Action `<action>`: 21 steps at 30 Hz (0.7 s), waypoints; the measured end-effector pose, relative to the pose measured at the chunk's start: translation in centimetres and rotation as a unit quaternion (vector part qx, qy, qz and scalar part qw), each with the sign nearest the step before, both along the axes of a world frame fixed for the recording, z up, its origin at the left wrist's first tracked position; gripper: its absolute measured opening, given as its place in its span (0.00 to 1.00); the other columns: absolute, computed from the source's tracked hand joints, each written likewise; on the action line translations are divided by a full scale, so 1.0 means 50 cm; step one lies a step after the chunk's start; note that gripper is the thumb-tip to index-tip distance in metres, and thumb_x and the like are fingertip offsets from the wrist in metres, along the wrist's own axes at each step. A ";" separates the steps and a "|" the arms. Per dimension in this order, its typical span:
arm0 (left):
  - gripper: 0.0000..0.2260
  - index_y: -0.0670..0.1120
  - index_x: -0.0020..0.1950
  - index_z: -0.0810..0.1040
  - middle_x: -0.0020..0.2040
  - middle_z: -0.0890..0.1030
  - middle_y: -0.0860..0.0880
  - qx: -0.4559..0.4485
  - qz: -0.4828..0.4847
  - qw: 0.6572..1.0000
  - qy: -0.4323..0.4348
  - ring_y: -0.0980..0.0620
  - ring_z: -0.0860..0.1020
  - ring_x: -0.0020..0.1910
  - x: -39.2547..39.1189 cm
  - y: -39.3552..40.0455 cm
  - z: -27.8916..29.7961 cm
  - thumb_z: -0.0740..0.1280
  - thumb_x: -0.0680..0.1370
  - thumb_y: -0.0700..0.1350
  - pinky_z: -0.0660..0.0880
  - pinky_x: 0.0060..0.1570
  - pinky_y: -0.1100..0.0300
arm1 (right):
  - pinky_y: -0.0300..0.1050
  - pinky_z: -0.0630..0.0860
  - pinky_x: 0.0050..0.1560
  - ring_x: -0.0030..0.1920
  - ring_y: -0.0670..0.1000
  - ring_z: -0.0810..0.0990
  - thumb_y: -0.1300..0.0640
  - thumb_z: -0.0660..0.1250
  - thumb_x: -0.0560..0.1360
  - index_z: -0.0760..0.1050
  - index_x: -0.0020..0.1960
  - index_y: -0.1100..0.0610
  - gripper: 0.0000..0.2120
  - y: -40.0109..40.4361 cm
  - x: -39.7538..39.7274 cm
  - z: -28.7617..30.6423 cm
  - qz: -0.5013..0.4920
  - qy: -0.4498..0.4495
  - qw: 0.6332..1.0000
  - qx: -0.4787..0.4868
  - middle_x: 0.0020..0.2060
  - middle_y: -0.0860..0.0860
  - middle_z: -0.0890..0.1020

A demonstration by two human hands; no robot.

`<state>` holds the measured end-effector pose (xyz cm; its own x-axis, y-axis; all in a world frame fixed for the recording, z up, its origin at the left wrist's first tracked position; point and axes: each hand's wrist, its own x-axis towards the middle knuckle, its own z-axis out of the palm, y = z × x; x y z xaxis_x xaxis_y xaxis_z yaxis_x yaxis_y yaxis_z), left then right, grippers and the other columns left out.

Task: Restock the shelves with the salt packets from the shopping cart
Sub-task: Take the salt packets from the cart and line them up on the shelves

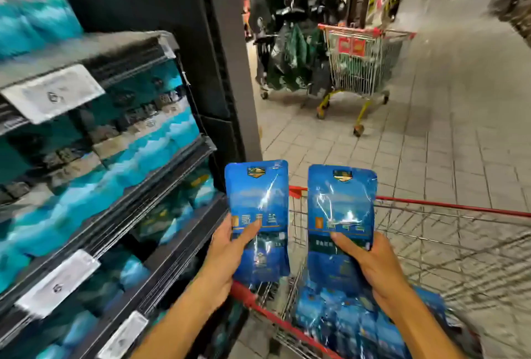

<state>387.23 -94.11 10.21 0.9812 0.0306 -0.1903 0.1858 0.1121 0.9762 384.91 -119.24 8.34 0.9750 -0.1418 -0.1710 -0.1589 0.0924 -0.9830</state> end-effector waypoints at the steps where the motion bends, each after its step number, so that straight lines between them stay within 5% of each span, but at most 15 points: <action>1: 0.25 0.56 0.59 0.80 0.58 0.84 0.52 0.011 0.016 1.000 -0.020 0.48 0.82 0.59 -0.011 0.030 0.028 0.78 0.65 0.60 0.73 0.64 0.40 | 0.49 0.80 0.50 0.48 0.48 0.86 0.44 0.77 0.61 0.85 0.50 0.48 0.18 0.031 0.005 0.028 0.017 -0.021 1.000 0.006 0.47 0.47 0.87; 7: 0.21 0.54 0.58 0.81 0.58 0.84 0.49 0.031 0.129 0.983 -0.124 0.45 0.82 0.58 -0.075 0.189 0.192 0.78 0.68 0.55 0.76 0.61 0.41 | 0.43 0.82 0.44 0.48 0.51 0.87 0.45 0.77 0.61 0.85 0.51 0.45 0.18 0.216 0.050 0.188 0.135 -0.137 0.981 0.041 0.48 0.50 0.87; 11: 0.19 0.51 0.57 0.80 0.55 0.85 0.50 0.057 0.215 0.955 -0.199 0.48 0.83 0.55 -0.129 0.282 0.304 0.75 0.68 0.53 0.80 0.52 0.52 | 0.41 0.82 0.40 0.45 0.51 0.87 0.43 0.80 0.59 0.85 0.51 0.49 0.22 0.342 0.077 0.287 0.225 -0.186 0.954 0.072 0.48 0.52 0.87; 15: 0.21 0.47 0.58 0.80 0.54 0.86 0.50 0.105 0.291 0.916 -0.254 0.50 0.84 0.52 -0.192 0.364 0.408 0.75 0.67 0.51 0.81 0.49 0.58 | 0.41 0.82 0.45 0.48 0.50 0.86 0.36 0.82 0.54 0.85 0.52 0.49 0.31 0.469 0.095 0.382 0.315 -0.239 0.913 0.098 0.50 0.51 0.87; 21: 0.17 0.44 0.56 0.83 0.52 0.86 0.48 0.143 0.352 0.876 -0.298 0.51 0.84 0.51 -0.261 0.492 0.554 0.74 0.69 0.48 0.81 0.48 0.60 | 0.42 0.82 0.44 0.50 0.50 0.86 0.43 0.80 0.58 0.84 0.53 0.50 0.25 0.649 0.119 0.535 0.435 -0.272 0.843 0.161 0.52 0.51 0.87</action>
